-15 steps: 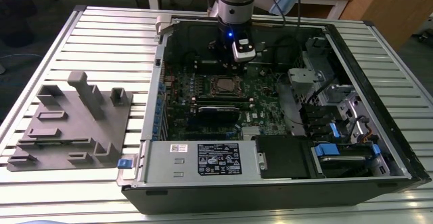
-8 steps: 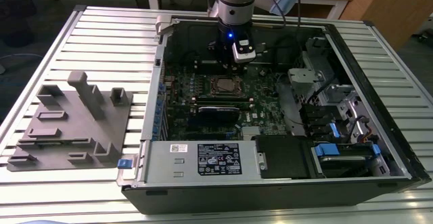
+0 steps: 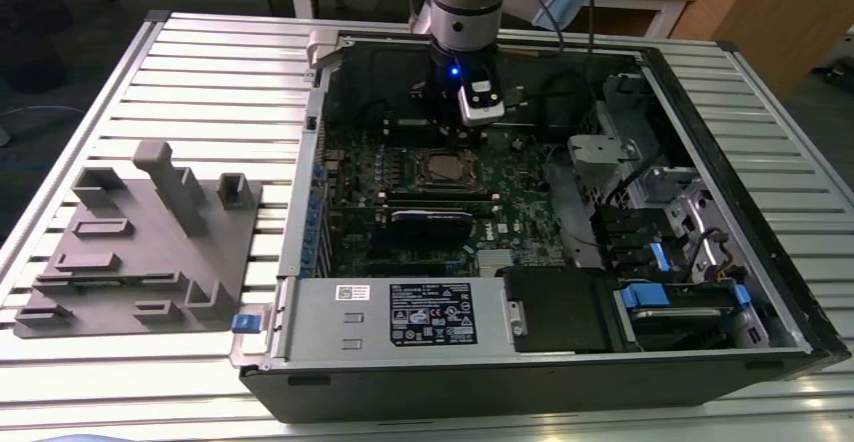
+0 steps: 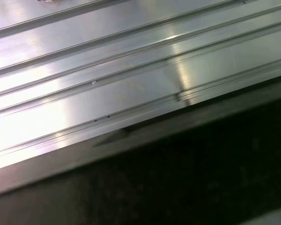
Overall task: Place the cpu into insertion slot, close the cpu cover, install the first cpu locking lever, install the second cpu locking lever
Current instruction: 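Install the first cpu locking lever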
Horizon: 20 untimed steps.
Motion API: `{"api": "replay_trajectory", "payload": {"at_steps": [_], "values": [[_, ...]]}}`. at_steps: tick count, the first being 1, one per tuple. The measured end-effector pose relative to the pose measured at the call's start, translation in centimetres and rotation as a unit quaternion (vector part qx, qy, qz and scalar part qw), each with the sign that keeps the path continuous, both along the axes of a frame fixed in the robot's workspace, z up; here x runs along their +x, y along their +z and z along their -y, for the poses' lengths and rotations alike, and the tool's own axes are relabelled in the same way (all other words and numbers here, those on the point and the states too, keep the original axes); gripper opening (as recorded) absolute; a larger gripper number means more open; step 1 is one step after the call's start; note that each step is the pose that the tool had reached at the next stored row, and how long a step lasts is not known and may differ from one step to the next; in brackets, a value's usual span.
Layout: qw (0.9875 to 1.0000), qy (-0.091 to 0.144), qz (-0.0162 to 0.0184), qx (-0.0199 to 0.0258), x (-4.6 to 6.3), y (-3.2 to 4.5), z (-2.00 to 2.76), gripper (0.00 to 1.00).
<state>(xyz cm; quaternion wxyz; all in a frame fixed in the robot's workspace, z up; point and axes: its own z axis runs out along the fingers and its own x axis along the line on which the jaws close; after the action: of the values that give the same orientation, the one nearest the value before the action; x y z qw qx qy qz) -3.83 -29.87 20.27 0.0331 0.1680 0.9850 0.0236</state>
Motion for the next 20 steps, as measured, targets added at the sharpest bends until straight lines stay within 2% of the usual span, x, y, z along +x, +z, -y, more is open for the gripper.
{"api": "replay_trajectory", "payload": {"at_steps": [3,7,12,18,20], "values": [[1.0000,0.000,0.0000,0.0090,0.0,0.06,0.27,0.11],[0.9999,0.000,0.0000,0.0161,0.0,0.38,0.40,0.11],[0.9998,0.000,0.0000,0.0191,0.0,1.17,0.45,0.11],[0.9998,0.000,0.0000,0.0201,0.0,2.46,0.46,0.11],[0.9998,0.000,0.0001,0.0213,0.0,2.62,0.46,0.11]]}}
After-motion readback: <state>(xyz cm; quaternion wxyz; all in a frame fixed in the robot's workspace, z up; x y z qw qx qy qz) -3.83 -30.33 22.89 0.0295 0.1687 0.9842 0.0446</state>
